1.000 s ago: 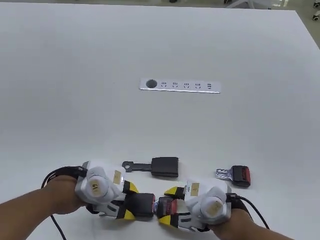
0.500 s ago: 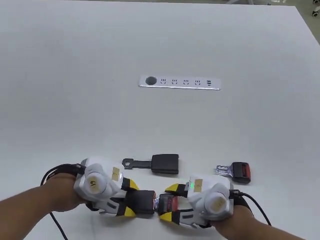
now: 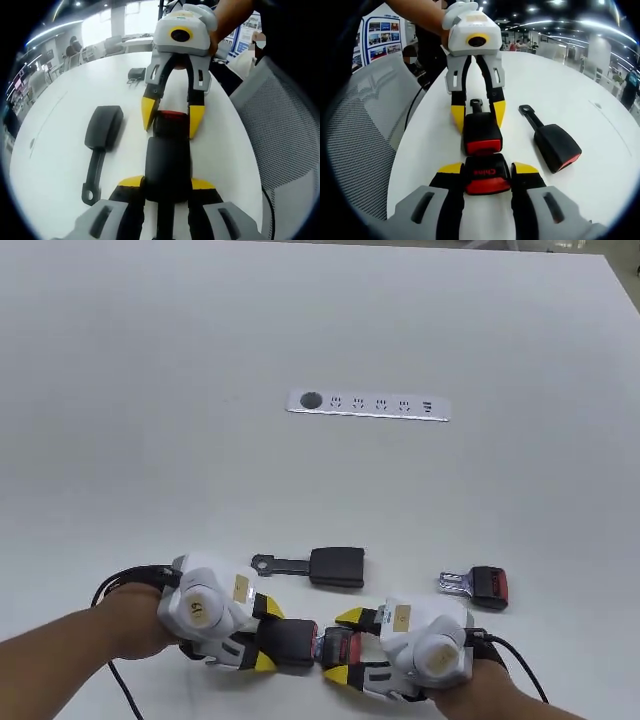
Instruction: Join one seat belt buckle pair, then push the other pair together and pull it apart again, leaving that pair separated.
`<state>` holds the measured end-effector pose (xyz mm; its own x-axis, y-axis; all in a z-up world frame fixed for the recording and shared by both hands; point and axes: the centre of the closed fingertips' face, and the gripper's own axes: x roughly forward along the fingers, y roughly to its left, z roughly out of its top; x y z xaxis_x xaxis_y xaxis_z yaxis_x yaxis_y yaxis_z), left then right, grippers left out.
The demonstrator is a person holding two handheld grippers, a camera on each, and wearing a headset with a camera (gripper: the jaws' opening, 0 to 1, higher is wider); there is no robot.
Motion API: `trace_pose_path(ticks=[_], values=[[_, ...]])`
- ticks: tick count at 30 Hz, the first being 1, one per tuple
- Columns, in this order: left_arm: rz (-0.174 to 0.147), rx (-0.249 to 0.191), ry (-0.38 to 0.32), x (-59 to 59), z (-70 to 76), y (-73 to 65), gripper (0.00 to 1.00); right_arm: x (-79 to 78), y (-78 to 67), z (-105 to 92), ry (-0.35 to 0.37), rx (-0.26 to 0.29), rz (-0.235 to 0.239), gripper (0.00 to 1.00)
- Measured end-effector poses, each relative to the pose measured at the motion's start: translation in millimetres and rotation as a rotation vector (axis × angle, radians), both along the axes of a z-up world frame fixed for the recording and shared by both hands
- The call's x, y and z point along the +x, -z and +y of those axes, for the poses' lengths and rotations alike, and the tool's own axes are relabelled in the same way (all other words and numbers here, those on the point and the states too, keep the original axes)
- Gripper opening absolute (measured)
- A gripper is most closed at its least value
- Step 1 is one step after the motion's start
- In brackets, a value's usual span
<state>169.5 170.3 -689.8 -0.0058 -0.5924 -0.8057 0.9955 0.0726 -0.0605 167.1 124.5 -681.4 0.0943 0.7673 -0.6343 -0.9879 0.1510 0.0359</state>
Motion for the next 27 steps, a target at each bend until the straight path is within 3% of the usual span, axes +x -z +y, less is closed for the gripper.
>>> trace_pose_path(ticks=[5, 8, 10, 13, 15, 16, 19, 21, 22, 27], values=[[-0.019, 0.034, 0.016, -0.3, -0.8, 1.6, 0.34, 0.1, -0.2, -1.3, -0.002, -0.006, 0.044, 0.35], [-0.024, 0.050, 0.019, -0.4, -1.5, 1.3, 0.34, -2.3, 6.3, -6.4, -0.026, -0.048, 0.031, 0.36], [-0.025, 0.054, 0.014, -0.2, -0.8, 1.3, 0.35, -5.5, 6.0, -8.7, -0.053, -0.046, 0.003, 0.36], [-0.021, 0.051, -0.003, -0.2, -1.0, 1.3, 0.36, -4.6, 1.1, -14.5, -0.021, -0.064, 0.001, 0.40], [-0.009, 0.058, -0.005, -5.3, -1.6, 2.2, 0.41, -3.7, 0.0, -18.4, -0.009, -0.067, 0.006, 0.51], [-0.005, 0.060, -0.009, -7.2, -2.3, 2.5, 0.47, -1.6, -4.4, -19.7, 0.012, -0.038, 0.009, 0.54], [-0.022, 0.081, -0.070, -5.7, -1.7, 3.4, 0.72, 3.8, -8.3, -23.5, 0.064, -0.016, 0.020, 0.62], [-0.029, 0.039, -0.134, -3.4, -7.4, -3.2, 0.83, 6.2, -9.3, -27.0, 0.091, -0.004, 0.027, 0.67], [-0.040, 0.021, -0.146, -3.1, -9.7, -8.5, 0.84, 5.9, -12.1, -29.6, 0.110, -0.004, 0.044, 0.68], [-0.048, 0.021, -0.189, -8.6, -10.8, -21.6, 0.84, 3.9, -20.8, -41.1, 0.134, 0.011, 0.027, 0.70]])
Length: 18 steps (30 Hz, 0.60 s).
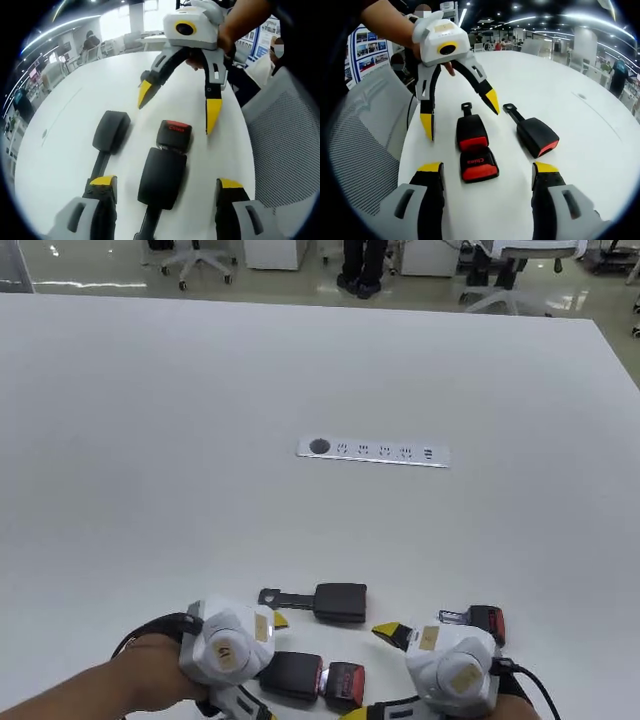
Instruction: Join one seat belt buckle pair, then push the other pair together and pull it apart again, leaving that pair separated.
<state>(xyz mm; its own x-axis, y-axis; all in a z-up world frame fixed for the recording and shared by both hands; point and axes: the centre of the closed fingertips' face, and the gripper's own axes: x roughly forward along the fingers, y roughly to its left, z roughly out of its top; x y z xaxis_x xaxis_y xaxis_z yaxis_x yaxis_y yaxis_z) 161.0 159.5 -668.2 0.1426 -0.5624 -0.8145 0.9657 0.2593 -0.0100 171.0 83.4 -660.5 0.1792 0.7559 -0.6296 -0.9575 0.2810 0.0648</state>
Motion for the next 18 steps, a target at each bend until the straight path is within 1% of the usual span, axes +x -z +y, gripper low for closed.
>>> trace_pose_path(ticks=[2, 4, 6, 8, 10, 12, 16, 18], values=[[-0.008, -0.010, -0.020, -1.6, -1.2, -5.7, 0.84, -2.1, -3.8, -5.6, 0.011, -0.001, -0.002, 0.71], [-0.009, -0.018, -0.034, -3.2, -2.3, -9.3, 0.84, -3.2, -3.8, -10.5, 0.021, 0.009, -0.006, 0.73], [-0.020, -0.015, -0.043, -5.0, -1.7, -12.5, 0.84, -3.7, -3.7, -14.9, 0.031, 0.005, -0.008, 0.73], [-0.018, -0.015, -0.052, -6.9, -1.8, -15.5, 0.84, -4.2, -4.6, -19.8, 0.048, 0.008, -0.005, 0.73], [-0.025, -0.022, -0.066, -8.8, -1.6, -20.3, 0.84, -4.5, -5.5, -23.4, 0.059, 0.014, -0.002, 0.74], [-0.027, -0.022, -0.074, -8.7, 0.5, -21.3, 0.84, -7.0, -9.6, -26.4, 0.065, 0.012, -0.008, 0.75], [-0.039, -0.030, -0.100, -5.9, 4.4, -26.5, 0.84, -4.4, -14.6, -32.6, 0.070, 0.022, -0.021, 0.75], [-0.038, -0.034, -0.112, -5.1, 6.2, -28.6, 0.84, -8.8, -19.6, -37.3, 0.047, 0.013, -0.034, 0.76]])
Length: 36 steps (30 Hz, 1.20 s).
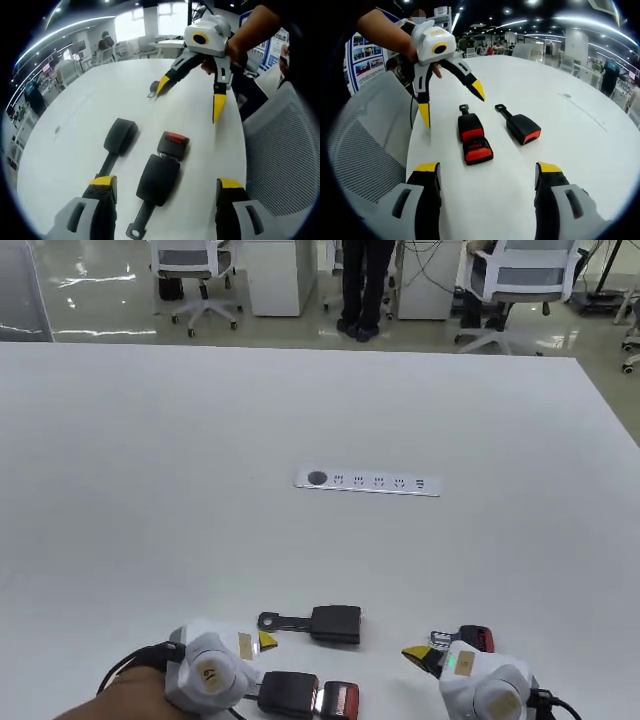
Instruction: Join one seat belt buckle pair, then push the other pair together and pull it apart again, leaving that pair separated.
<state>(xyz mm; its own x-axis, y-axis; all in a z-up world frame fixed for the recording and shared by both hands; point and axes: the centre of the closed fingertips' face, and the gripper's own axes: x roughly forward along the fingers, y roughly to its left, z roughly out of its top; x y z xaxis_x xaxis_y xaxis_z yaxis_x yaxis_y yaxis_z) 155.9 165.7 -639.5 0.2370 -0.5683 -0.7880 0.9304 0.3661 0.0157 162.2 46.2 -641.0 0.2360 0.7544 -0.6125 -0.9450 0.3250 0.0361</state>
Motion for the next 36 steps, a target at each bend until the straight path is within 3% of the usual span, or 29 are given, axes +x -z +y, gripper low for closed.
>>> trace_pose_path(ticks=[5, 16, 24, 31, 36], values=[[-0.001, -0.005, -0.026, 5.5, 1.4, -4.1, 0.83, 11.3, -4.9, -23.9, 0.011, -0.011, -0.007, 0.75], [-0.046, -0.045, -0.072, 33.9, -8.7, -19.1, 0.83, 37.7, -12.4, -70.9, 0.065, -0.014, -0.010, 0.75], [-0.055, -0.072, -0.084, 57.0, -17.0, -29.7, 0.83, 57.0, -15.8, -88.2, 0.071, -0.017, -0.001, 0.75], [-0.061, -0.093, -0.088, 80.2, -27.4, -39.3, 0.81, 71.7, -9.7, -99.7, 0.067, -0.032, 0.021, 0.75], [-0.057, -0.084, -0.071, 95.9, -29.9, -35.8, 0.79, 81.1, 1.3, -107.0, 0.058, -0.044, 0.035, 0.75]])
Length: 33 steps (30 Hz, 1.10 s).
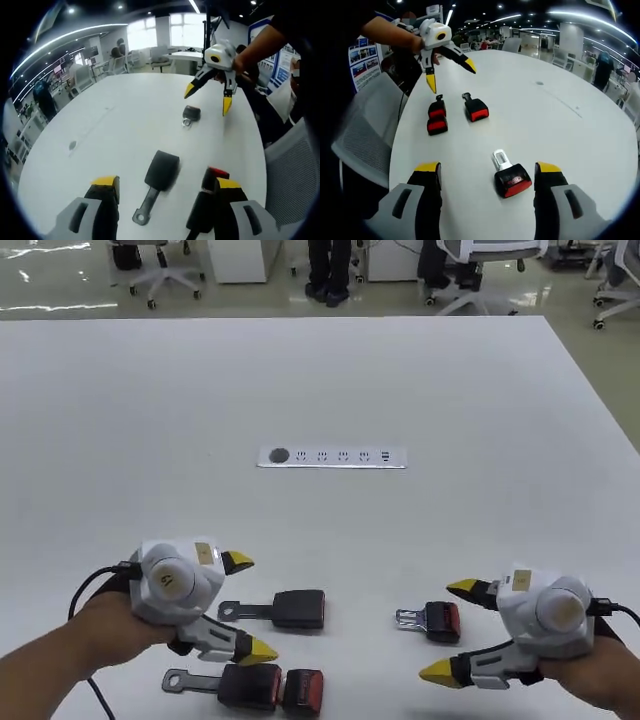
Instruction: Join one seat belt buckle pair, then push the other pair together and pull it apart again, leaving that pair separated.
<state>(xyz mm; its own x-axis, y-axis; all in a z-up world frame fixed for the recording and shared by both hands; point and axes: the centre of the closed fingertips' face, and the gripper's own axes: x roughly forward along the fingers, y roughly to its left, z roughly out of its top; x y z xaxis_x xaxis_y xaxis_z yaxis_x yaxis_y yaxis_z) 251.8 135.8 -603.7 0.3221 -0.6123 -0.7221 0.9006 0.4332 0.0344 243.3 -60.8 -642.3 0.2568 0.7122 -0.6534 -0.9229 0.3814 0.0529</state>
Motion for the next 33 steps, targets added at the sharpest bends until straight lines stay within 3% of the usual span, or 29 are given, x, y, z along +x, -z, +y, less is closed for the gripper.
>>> trace_pose_path(ticks=[4, 7, 9, 14, 16, 21, 23, 29, 33], values=[[0.002, 0.007, 0.014, 8.9, 0.1, 5.9, 0.79, 5.9, 2.1, -3.5, -0.004, -0.003, 0.016, 0.76], [0.020, 0.012, 0.019, 16.6, 3.3, 17.7, 0.79, 11.3, 12.1, -10.3, -0.016, -0.026, 0.036, 0.76], [0.030, 0.024, 0.034, 18.1, 0.8, 15.8, 0.79, 17.7, 17.1, -13.9, -0.016, -0.031, 0.045, 0.76], [0.050, 0.026, 0.048, 24.7, 0.2, 31.1, 0.79, 28.3, 33.9, -21.2, -0.030, -0.053, 0.062, 0.75], [0.060, 0.028, 0.056, 26.7, -3.5, 36.7, 0.79, 27.8, 33.9, -20.3, -0.031, -0.055, 0.077, 0.75], [0.084, 0.050, 0.089, 24.6, -10.2, 51.9, 0.78, 27.2, 41.9, -19.0, -0.050, -0.058, 0.101, 0.72], [0.098, 0.060, 0.104, 23.6, -10.3, 65.7, 0.78, 27.2, 46.0, -18.8, -0.059, -0.064, 0.106, 0.71], [0.118, 0.074, 0.135, 23.7, -19.2, 71.7, 0.75, 21.9, 49.7, -18.0, -0.093, -0.074, 0.119, 0.65], [0.118, 0.058, 0.176, 23.1, -23.2, 75.4, 0.69, 26.0, 50.2, -14.1, -0.107, -0.071, 0.109, 0.62]])
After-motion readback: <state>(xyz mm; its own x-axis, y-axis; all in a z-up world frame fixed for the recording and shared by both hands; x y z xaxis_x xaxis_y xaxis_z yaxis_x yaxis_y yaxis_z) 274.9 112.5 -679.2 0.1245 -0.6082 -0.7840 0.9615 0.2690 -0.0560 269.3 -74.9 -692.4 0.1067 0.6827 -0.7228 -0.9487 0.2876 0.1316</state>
